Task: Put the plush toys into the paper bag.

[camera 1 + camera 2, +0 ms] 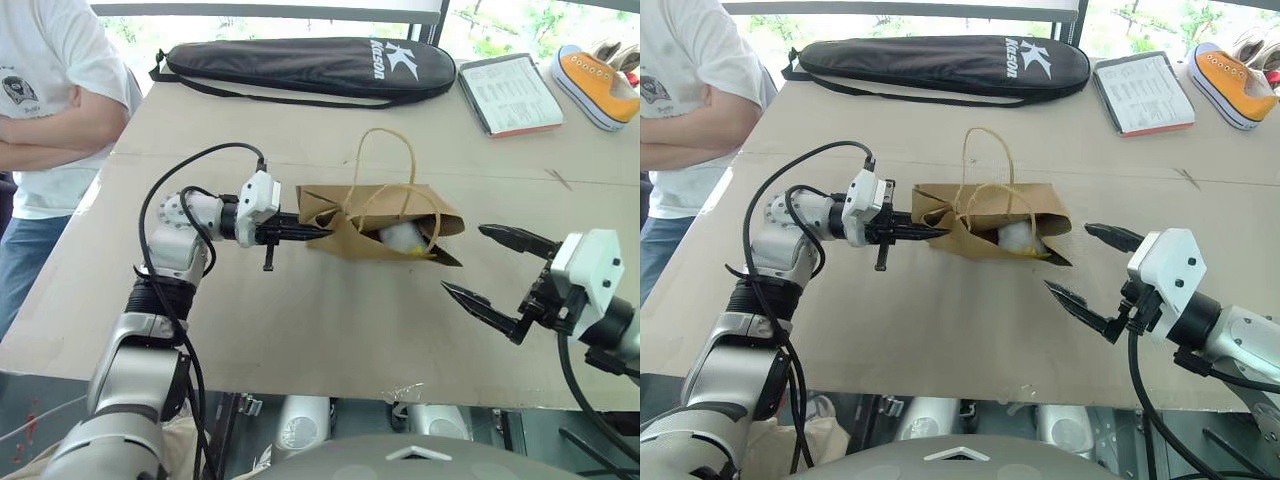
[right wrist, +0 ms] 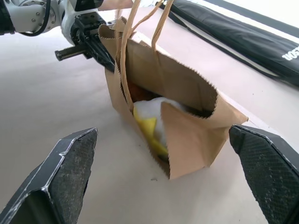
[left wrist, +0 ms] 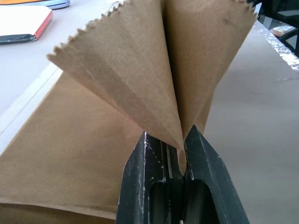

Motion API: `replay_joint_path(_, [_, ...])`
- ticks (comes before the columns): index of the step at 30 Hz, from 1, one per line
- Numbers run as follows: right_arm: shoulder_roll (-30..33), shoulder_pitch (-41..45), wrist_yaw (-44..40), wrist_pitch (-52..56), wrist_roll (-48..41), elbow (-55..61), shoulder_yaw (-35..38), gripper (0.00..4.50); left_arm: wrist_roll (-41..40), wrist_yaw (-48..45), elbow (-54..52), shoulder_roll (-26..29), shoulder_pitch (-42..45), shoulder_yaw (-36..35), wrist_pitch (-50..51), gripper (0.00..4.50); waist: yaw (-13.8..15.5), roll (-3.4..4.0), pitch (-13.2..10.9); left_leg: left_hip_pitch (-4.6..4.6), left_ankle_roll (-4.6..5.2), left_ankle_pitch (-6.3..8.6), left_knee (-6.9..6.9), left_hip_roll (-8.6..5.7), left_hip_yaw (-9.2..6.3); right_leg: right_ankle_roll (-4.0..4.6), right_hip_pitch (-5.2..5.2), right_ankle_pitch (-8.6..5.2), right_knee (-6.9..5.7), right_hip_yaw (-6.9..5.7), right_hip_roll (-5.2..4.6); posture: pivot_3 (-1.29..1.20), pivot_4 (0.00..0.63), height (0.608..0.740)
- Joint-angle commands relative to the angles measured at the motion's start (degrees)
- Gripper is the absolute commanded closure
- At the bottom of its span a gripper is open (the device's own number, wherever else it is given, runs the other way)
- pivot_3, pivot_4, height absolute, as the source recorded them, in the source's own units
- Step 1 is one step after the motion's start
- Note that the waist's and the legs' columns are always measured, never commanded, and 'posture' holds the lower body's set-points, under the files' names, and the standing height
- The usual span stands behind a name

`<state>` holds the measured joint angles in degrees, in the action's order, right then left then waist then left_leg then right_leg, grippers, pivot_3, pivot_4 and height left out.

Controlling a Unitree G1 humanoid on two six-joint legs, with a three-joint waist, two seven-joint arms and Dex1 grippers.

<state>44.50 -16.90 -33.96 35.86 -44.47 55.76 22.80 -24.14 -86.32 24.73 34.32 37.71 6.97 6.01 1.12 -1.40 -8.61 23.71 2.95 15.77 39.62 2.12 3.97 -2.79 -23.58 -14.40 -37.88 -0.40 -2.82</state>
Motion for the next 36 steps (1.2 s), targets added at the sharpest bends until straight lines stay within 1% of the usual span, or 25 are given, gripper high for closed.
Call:
replay_joint_path(1, [1.4,-3.1,-2.9,-1.1,-3.6,2.2,7.5,0.0,-11.2,-0.4,-4.3,2.3,7.5,-4.6,23.8,4.39,-0.1,-0.11,-0.1,0.1,0.0,0.0,0.09,0.01,-0.09,0.0,-0.01,0.0,-0.01,-0.08,0.01,0.0,0.15,0.74])
replay_joint_path(2, [1.6,-3.9,-3.4,-1.4,-4.0,2.2,8.6,0.0,-12.1,-0.5,-5.0,3.0,8.4,-5.1,26.5,4.39,-0.3,-0.16,-0.1,0.15,0.0,0.0,0.2,0.03,-0.16,-0.01,-0.01,0.0,-0.02,-0.12,0.01,0.0,0.15,0.74])
replay_joint_path(4, [1.7,-5.0,-4.3,-2.0,-4.0,1.9,10.2,0.0,-10.4,-1.2,-6.1,4.1,8.1,-4.5,26.0,4.39,-0.6,-0.12,-0.1,0.15,0.03,0.02,0.27,0.03,-0.13,-0.03,0.0,-0.01,-0.01,-0.07,0.02,0.0,0.15,0.74])
replay_joint_path(7, [1.9,-5.9,-5.5,-3.0,-2.9,1.3,10.4,0.0,-6.3,-1.4,-6.0,3.7,5.8,-2.9,20.5,4.39,-0.8,0.17,0.1,0.01,0.09,0.06,0.24,0.03,0.0,-0.03,0.02,-0.02,-0.02,0.07,0.03,0.0,0.15,0.74])
replay_joint_path(12, [1.7,-6.3,-6.5,-4.0,-1.6,1.2,9.6,0.0,-2.2,-1.0,-4.3,0.9,2.9,-1.0,15.3,4.39,-0.1,0.16,0.0,0.05,0.09,0.06,0.26,0.04,0.0,-0.02,0.01,-0.02,-0.06,0.05,0.07,0.0,0.15,0.74])
replay_joint_path(15, [1.6,-7.6,-7.5,-4.6,-0.4,1.1,10.0,0.0,2.7,-0.8,0.2,-0.4,1.3,0.7,6.3,4.39,-0.1,0.16,0.0,0.09,0.11,0.07,0.35,0.02,0.02,-0.02,0.02,-0.02,-0.04,0.06,0.04,0.0,0.15,0.74])
replay_joint_path(17, [1.4,-8.9,-7.9,-4.5,-0.5,1.3,11.7,0.0,2.7,0.7,2.6,-0.9,2.2,-1.3,4.6,4.39,-0.1,0.16,0.0,0.07,0.14,0.09,0.35,0.0,0.06,-0.02,0.04,-0.01,-0.02,0.09,0.02,0.0,0.15,0.74])
replay_joint_path(18, [1.3,-9.4,-8.0,-4.5,-0.5,1.5,12.3,0.0,1.9,1.2,2.8,-0.9,2.7,-2.6,5.2,3.77,-0.1,0.14,0.0,0.07,0.14,0.09,0.36,0.01,0.06,-0.02,0.04,-0.01,-0.03,0.09,0.02,0.0,0.15,0.74])
replay_joint_path(19, [1.2,-10.0,-8.0,-4.6,-0.6,1.6,12.8,0.0,1.1,1.1,2.3,-0.6,2.7,-3.4,6.1,3.38,-0.2,0.13,0.0,0.08,0.14,0.09,0.36,0.02,0.04,-0.02,0.03,-0.01,-0.03,0.08,0.03,0.0,0.15,0.74])
replay_joint_path(20, [1.1,-10.4,-8.1,-4.9,-0.2,1.6,12.9,0.0,0.4,1.1,1.0,0.2,2.1,-4.0,7.2,3.13,-0.3,0.14,0.0,0.08,0.14,0.09,0.36,0.02,0.04,-0.03,0.03,-0.01,-0.04,0.08,0.03,0.0,0.15,0.74])
replay_joint_path(21, [0.9,-10.6,-8.0,-5.2,0.0,1.5,12.9,0.0,-0.2,1.3,-0.3,0.6,1.5,-4.5,8.4,2.51,-0.3,0.13,0.0,0.08,0.14,0.09,0.36,0.03,0.04,-0.03,0.02,-0.01,-0.04,0.08,0.03,0.0,0.15,0.74])
replay_joint_path(22, [0.5,-10.8,-8.1,-5.7,0.3,1.3,12.9,0.0,-1.2,1.4,-2.6,1.6,0.5,-5.1,10.9,2.29,-0.3,0.14,0.0,0.08,0.14,0.09,0.36,0.04,0.04,-0.03,0.03,-0.01,-0.04,0.08,0.03,0.0,0.15,0.74])
replay_joint_path(23, [0.3,-11.0,-8.3,-6.1,0.5,1.1,13.0,0.0,-2.0,1.6,-4.9,2.6,-0.6,-5.8,13.0,1.68,-0.4,0.15,0.0,0.08,0.14,0.09,0.35,0.05,0.04,-0.03,0.02,-0.01,-0.04,0.08,0.03,0.0,0.15,0.74])
replay_joint_path(25, [0.1,-11.4,-8.9,-6.7,0.6,0.5,13.7,0.0,-3.5,2.5,-10.7,5.0,-3.8,-7.3,16.8,0.87,-0.5,0.16,0.0,0.06,0.14,0.09,0.35,0.07,0.04,-0.03,0.02,-0.02,-0.05,0.09,0.04,0.0,0.15,0.74])
replay_joint_path(26, [0.1,-11.6,-9.4,-6.9,0.5,0.2,14.5,0.0,-4.4,3.2,-13.9,6.4,-5.6,-8.3,18.6,0.39,-0.5,0.17,0.0,0.05,0.14,0.09,0.35,0.09,0.04,-0.03,0.01,-0.02,-0.06,0.09,0.04,0.0,0.15,0.74])
replay_joint_path(27, [0.1,-12.1,-10.1,-7.2,0.4,-0.2,15.5,0.0,-5.6,4.4,-17.3,7.5,-7.3,-9.4,20.9,0.04,-0.5,0.17,0.0,0.05,0.13,0.09,0.34,0.11,0.05,-0.02,0.01,-0.02,-0.06,0.1,0.04,0.0,0.15,0.74])
replay_joint_path(30, [-0.3,-15.4,-13.9,-8.3,0.4,-2.1,21.1,0.0,-8.2,9.0,-27.0,12.1,-14.8,-14.3,27.4,0.04,-0.2,0.19,0.0,0.05,0.13,0.09,0.34,0.13,0.04,-0.02,0.01,-0.02,-0.06,0.08,-0.02,0.0,0.15,0.74])
replay_joint_path(33, [-0.5,-19.7,-19.4,-9.3,1.0,-6.2,27.8,0.0,-8.1,10.5,-34.0,17.1,-25.9,-20.4,27.8,0.04,-0.3,0.2,0.0,0.03,0.12,0.1,0.33,0.12,0.05,-0.02,0.04,-0.02,-0.03,0.05,-0.13,0.0,0.15,0.74])
replay_joint_path(36, [0.4,-22.0,-23.8,-10.6,3.1,-11.3,30.6,0.0,-9.7,12.5,-38.4,18.4,-33.3,-25.9,29.3,0.04,-0.3,0.22,0.0,0.02,0.13,0.11,0.27,0.11,0.08,0.05,0.04,-0.06,0.06,0.0,-0.3,0.0,0.15,0.74])
